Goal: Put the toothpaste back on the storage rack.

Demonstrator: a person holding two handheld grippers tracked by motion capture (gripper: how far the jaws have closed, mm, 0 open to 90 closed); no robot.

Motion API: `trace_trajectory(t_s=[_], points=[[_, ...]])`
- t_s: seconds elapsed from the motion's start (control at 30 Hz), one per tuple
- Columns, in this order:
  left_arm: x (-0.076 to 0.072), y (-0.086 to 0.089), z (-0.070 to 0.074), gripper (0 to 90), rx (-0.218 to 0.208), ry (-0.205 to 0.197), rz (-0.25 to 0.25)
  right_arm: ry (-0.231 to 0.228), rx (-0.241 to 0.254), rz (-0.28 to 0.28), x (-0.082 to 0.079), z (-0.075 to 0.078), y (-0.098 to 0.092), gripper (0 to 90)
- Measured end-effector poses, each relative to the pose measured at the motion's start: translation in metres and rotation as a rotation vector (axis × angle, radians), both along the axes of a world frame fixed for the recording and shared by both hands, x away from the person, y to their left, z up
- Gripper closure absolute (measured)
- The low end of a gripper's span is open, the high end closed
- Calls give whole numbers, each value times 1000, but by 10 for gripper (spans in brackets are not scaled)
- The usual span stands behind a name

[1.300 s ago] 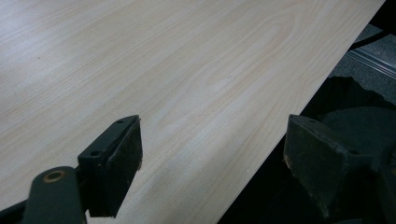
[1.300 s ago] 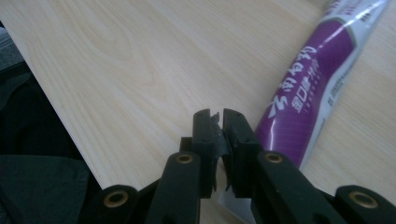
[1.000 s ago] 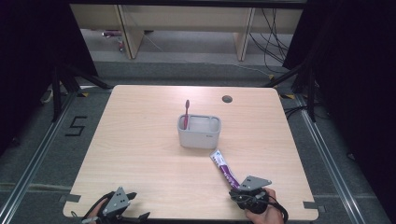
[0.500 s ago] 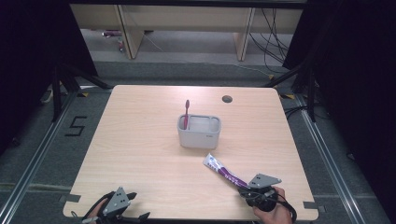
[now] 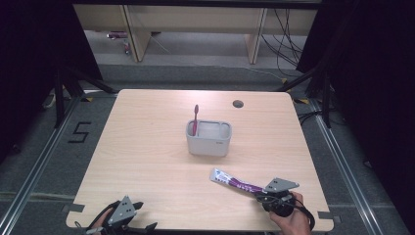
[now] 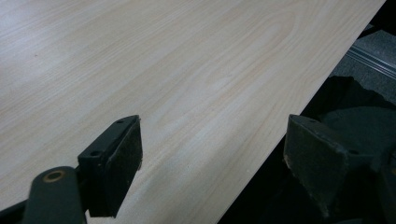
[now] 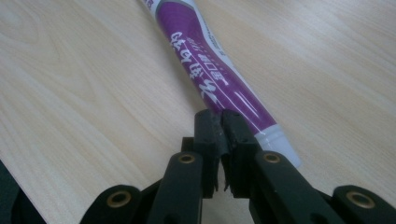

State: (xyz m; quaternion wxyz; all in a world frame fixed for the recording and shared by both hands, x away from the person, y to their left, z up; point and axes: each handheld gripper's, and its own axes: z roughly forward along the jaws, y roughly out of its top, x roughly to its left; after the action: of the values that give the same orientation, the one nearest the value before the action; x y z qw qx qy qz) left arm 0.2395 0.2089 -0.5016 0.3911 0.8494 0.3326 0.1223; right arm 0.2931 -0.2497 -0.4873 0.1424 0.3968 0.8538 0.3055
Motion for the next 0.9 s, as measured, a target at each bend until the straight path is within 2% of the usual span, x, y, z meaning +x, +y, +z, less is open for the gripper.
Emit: trace_trajectory(t_s=[0.03,0.07,0.17,0.23,0.27,0.33,0.37,0.47,0.53,0.57,0.6,0.63,0.7,0.73,0.77,0.8,0.83,0.87,0.9], points=[[0,0,0,190,0,1,0,9,10,-14,-1,1,1,849],[0,0,0,190,1,2,0,-15,-2,4,1,1,-1,848],[1,0,0,190,1,1,-1,-26,-3,19,2,1,-1,847],[1,0,0,191,2,1,-2,-4,10,10,-1,3,1,843],[1,0,0,190,2,0,-2,-30,6,35,-1,6,1,843],[2,1,0,191,11,-2,2,-42,22,29,-2,12,2,841],[1,0,-1,190,-10,4,4,-51,9,38,-3,15,2,840],[1,1,-1,190,2,1,6,-63,-7,53,-1,17,4,835],[1,1,-1,190,-10,0,16,-59,-8,57,0,17,5,829],[2,3,0,190,12,-6,9,-56,-8,53,0,18,5,822],[2,3,0,191,14,-6,10,-62,-13,63,1,19,5,814],[2,2,-1,190,0,-2,11,-56,-12,67,2,20,6,801],[2,2,-1,190,16,-5,7,-65,-17,68,3,23,7,774],[2,2,-1,190,14,-4,8,-65,-20,78,4,24,8,749],[1,1,-2,191,-11,4,18,-71,-29,83,5,25,9,717],[2,2,-1,190,8,-3,12,-76,-49,103,9,27,12,639],[2,2,-1,190,1,0,14,-76,-49,103,9,27,12,639],[2,3,-1,190,3,1,11,-64,-58,105,10,28,14,591],[2,3,0,190,-1,1,13,-55,-66,114,12,28,16,584]])
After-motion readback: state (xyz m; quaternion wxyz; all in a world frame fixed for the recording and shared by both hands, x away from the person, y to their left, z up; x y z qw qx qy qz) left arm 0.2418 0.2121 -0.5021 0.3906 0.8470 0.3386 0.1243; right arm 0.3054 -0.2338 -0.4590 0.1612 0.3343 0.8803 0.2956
